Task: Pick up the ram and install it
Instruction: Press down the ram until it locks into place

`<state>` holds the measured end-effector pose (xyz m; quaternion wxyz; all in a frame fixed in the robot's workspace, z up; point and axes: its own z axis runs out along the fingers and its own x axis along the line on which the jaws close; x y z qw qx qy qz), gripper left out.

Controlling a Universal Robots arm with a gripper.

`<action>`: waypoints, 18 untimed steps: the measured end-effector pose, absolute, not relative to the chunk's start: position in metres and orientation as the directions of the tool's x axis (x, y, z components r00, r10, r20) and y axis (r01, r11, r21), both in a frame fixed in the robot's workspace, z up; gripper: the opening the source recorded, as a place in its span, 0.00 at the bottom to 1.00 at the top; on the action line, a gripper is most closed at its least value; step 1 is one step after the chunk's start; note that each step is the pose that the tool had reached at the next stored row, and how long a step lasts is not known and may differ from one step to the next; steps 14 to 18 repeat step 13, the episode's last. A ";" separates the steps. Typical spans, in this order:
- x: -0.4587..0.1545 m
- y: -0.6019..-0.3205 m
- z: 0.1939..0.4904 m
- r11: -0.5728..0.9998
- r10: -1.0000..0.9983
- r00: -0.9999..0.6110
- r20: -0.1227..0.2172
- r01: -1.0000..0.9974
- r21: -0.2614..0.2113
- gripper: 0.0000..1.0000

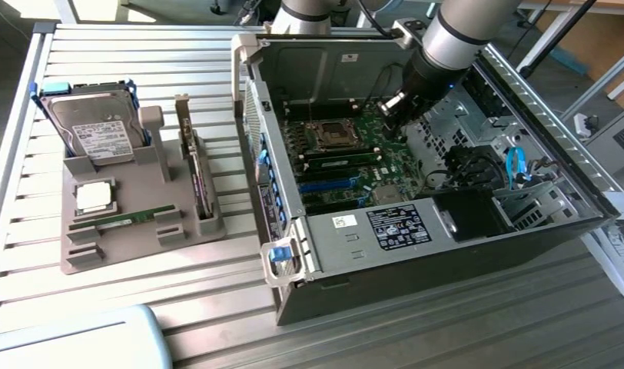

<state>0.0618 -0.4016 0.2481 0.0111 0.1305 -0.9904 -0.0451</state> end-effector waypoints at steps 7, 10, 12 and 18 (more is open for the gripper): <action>0.062 -0.402 0.248 0.988 -0.123 -0.992 0.010 -0.121 0.092 0.11; 0.062 -0.402 0.248 0.989 -0.114 -0.993 0.010 -0.113 0.092 0.11; 0.062 -0.402 0.248 0.989 -0.114 -0.993 0.010 -0.113 0.092 0.11; 0.062 -0.402 0.248 0.989 -0.114 -0.993 0.010 -0.113 0.092 0.11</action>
